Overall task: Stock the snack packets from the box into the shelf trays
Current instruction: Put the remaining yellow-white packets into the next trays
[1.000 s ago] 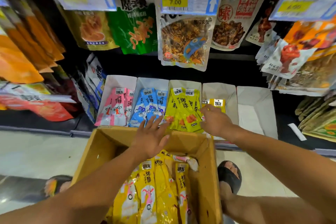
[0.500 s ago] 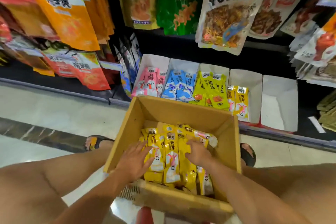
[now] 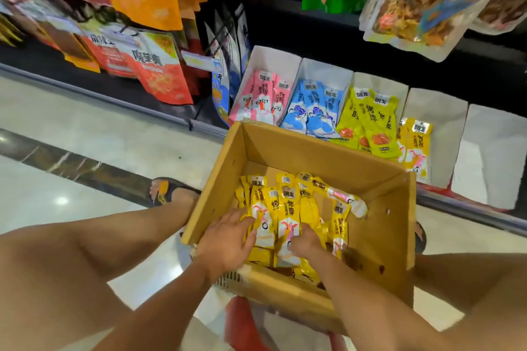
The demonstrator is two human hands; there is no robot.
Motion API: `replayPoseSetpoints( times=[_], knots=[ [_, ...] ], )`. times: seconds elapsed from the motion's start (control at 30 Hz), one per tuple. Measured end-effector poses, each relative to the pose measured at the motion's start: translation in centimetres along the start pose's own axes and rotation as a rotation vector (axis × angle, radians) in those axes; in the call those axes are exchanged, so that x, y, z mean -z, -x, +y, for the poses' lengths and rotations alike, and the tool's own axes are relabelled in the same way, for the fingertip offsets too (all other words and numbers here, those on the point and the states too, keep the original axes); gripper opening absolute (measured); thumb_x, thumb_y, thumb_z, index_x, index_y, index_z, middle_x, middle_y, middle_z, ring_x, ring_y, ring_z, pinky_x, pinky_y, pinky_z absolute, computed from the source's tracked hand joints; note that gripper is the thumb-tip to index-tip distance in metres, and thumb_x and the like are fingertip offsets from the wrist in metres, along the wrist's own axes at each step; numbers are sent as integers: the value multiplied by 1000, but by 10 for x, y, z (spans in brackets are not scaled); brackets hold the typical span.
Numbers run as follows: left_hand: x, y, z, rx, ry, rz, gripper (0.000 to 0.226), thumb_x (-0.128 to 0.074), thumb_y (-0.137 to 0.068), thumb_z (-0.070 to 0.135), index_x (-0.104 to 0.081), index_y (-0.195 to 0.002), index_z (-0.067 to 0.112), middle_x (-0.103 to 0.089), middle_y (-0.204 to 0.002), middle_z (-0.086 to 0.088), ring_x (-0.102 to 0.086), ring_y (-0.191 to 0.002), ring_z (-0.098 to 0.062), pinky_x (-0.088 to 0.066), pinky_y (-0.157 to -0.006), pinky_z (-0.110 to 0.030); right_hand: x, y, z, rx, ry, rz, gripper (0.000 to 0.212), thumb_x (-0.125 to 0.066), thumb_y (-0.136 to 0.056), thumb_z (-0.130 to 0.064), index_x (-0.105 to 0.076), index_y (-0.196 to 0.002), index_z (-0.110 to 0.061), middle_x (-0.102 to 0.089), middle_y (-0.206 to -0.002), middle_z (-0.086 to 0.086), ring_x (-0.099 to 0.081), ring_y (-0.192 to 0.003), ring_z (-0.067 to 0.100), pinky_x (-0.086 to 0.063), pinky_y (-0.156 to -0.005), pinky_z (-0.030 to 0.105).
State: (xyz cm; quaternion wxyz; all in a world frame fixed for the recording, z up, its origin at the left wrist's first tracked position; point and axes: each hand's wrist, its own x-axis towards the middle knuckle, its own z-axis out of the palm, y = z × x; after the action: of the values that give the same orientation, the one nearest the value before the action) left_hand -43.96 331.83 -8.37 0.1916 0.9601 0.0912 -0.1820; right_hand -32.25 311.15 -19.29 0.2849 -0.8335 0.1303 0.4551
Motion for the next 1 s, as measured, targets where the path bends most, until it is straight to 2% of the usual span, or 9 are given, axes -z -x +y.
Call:
replayPoseSetpoints(
  times=[0.07,0.23,0.33,0.37,0.43,0.5,0.6,0.77,1.0],
  knots=[
    [0,-1,0,9,-1,-5,53,-26,-102,57,-47,-146,39,-37,-161,9,-31,-150,-17,-37,-116,-43,-9,-11,-3,-66,-98,7,58,-54,-95,-5,-35,-149,-15,-57,-112,13,-63,-94,31,-56,-69,36],
    [0,-3,-2,23,-15,-6,49,-30,-103,54,-48,-146,39,-36,-162,10,-30,-149,-14,-35,-116,-41,-29,-37,-5,-98,-149,95,57,-63,-90,-19,-43,-143,-11,-64,-120,16,-69,-98,36,-60,-76,46],
    [0,-4,-2,23,-14,6,48,-31,-103,53,-50,-145,39,-39,-160,11,-33,-148,-14,-35,-115,-40,-28,-35,-15,-105,-92,166,63,-67,-93,-23,-41,-149,-10,-58,-136,16,-62,-115,38,-48,-75,33],
    [-1,-4,-2,22,-15,14,48,-32,-102,53,-51,-144,39,-40,-159,11,-35,-146,-14,-36,-115,-39,-25,-34,-17,-84,-90,170,52,-66,-94,-23,-50,-142,-11,-60,-132,17,-63,-112,37,-48,-76,33],
    [0,-4,-2,20,-17,25,47,-34,-102,53,-53,-142,39,-43,-157,10,-37,-145,-14,-36,-113,-39,-20,-34,-16,-94,-107,132,6,-63,-92,-18,-65,-97,-21,-65,-105,15,-64,-89,29,-56,-79,39],
    [0,-4,-2,16,-20,27,47,-34,-102,52,-53,-143,38,-43,-157,10,-37,-145,-14,-35,-114,-38,-15,-30,-18,-86,-93,81,25,-61,-92,-12,-55,-73,-27,-64,-90,5,-60,-76,21,-59,-78,35],
    [1,-4,-1,20,-24,36,48,-33,-102,53,-53,-142,38,-43,-156,11,-38,-143,-12,-35,-113,-36,-11,-29,-16,-85,-78,31,29,-58,-94,-9,-53,-74,-28,-63,-91,3,-58,-65,12,-54,-58,24],
    [-1,-3,-3,29,-16,21,48,-31,-102,53,-52,-142,37,-45,-155,12,-38,-143,-12,-36,-114,-37,-5,-17,-11,-46,-172,154,12,-48,-101,-7,-52,-94,-17,-63,-112,16,-63,-56,23,-39,-36,19],
    [2,-4,-3,19,46,-27,48,-30,-105,54,-49,-145,37,-48,-152,14,-42,-140,-12,-39,-111,-36,45,22,-27,134,-354,164,20,-54,-99,-4,-54,-84,-16,-63,-93,7,-64,-45,14,-38,-38,20]
  ],
)
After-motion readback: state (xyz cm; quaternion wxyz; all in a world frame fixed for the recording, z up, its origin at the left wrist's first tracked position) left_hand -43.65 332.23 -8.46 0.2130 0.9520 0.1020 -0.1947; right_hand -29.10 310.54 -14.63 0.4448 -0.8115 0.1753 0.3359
